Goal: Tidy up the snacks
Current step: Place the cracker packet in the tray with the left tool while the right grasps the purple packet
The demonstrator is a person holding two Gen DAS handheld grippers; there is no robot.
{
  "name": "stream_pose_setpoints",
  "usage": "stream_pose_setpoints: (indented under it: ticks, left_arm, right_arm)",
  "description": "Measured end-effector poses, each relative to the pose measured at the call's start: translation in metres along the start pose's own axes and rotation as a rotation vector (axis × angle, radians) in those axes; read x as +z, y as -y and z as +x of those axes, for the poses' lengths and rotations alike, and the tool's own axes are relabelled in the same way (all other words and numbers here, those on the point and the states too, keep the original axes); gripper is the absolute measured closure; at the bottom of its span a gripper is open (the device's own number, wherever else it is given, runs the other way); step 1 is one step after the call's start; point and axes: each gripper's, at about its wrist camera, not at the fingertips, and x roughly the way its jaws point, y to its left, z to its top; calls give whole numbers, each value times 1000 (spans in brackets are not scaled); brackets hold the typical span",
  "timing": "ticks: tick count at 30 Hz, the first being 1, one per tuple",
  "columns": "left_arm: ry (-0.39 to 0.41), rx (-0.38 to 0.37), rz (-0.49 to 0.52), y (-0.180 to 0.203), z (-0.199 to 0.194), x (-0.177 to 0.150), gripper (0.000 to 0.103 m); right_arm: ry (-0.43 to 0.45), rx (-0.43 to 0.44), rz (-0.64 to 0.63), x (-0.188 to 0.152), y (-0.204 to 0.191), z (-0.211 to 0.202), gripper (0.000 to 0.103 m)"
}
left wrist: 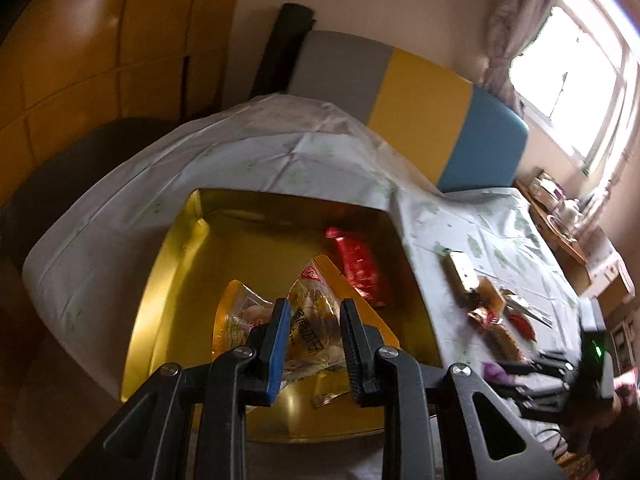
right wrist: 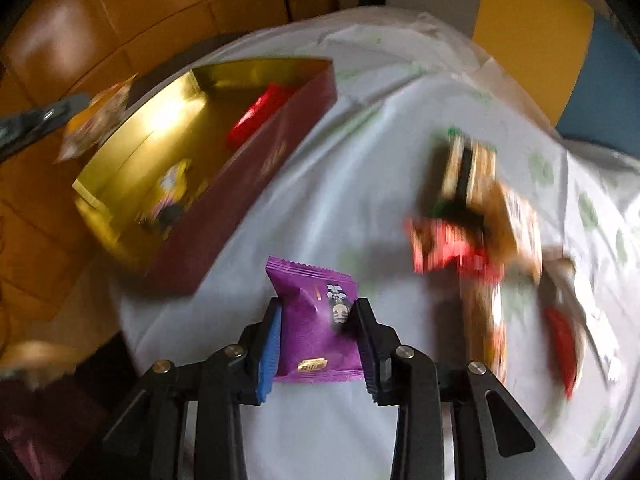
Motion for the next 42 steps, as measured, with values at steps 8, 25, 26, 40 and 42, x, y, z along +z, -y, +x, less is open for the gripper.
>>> stream_pose_setpoints:
  ticks: [8, 25, 26, 40, 42]
  left_arm:
    - [-60, 6, -88, -12, 15, -8, 78]
    - [-136, -183, -175, 30, 64, 27, 78]
    - [-140, -187, -172, 33, 69, 28, 78]
    - [-171, -50, -97, 30, 74, 7, 70]
    - [-172, -8, -74, 29, 70, -1, 70]
  right_arm:
    - [8, -26, 64, -41, 21, -3, 67]
    - [11, -77, 16, -39, 16, 0, 67]
    - [11, -78, 16, -39, 16, 0, 67]
    - [11, -85, 7, -39, 15, 1, 66]
    - [11, -85, 7, -39, 15, 1, 66]
